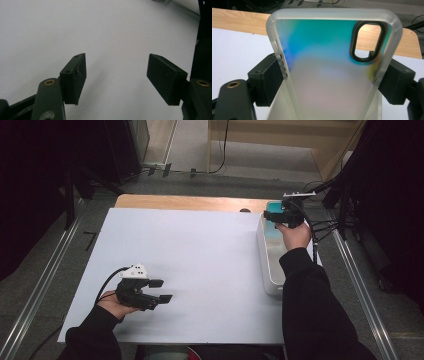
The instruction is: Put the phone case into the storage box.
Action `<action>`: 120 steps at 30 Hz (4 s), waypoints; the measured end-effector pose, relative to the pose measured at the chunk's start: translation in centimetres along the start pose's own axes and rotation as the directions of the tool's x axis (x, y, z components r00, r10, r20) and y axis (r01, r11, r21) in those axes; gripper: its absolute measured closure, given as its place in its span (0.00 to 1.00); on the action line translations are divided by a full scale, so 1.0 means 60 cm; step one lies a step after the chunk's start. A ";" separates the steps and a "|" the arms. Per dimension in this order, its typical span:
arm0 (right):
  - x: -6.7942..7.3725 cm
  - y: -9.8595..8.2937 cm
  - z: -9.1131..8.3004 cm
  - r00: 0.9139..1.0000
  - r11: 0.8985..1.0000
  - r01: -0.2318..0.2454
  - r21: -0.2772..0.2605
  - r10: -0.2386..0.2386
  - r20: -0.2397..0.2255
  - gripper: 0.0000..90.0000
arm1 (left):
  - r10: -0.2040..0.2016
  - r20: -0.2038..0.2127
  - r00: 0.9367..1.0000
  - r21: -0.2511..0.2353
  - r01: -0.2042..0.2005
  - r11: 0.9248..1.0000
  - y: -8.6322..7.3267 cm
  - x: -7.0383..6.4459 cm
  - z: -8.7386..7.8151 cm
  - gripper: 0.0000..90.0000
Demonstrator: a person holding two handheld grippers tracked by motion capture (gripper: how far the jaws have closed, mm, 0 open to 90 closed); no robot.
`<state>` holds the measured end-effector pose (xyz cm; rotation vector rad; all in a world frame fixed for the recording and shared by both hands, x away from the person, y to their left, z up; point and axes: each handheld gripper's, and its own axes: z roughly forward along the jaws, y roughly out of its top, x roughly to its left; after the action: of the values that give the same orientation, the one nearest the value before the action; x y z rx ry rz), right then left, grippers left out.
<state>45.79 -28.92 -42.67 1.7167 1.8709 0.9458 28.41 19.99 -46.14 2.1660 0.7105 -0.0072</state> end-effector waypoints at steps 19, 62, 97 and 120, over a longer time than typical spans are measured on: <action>0.005 0.008 0.003 0.998 0.998 0.063 -0.029 -0.063 -0.011 0.00 | -0.004 0.001 1.000 0.001 0.004 1.000 0.000 0.001 0.001 0.35; 0.045 0.050 -0.111 0.949 0.985 0.165 -0.055 -0.174 -0.262 0.08 | -0.008 0.006 1.000 -0.009 0.008 1.000 0.000 0.002 -0.002 0.35; 0.112 -0.027 -0.163 0.876 0.963 0.262 -0.060 -0.263 -0.404 0.14 | -0.010 0.012 1.000 -0.011 0.010 1.000 0.001 0.002 -0.001 0.35; 0.141 -0.081 -0.167 0.845 0.949 0.310 -0.065 -0.306 -0.438 0.14 | -0.002 0.016 1.000 -0.014 0.003 1.000 0.001 0.001 -0.002 0.35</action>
<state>34.13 -22.59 -38.31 1.2077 2.3501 1.2706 28.45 20.08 -46.01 2.1491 0.7019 -0.0211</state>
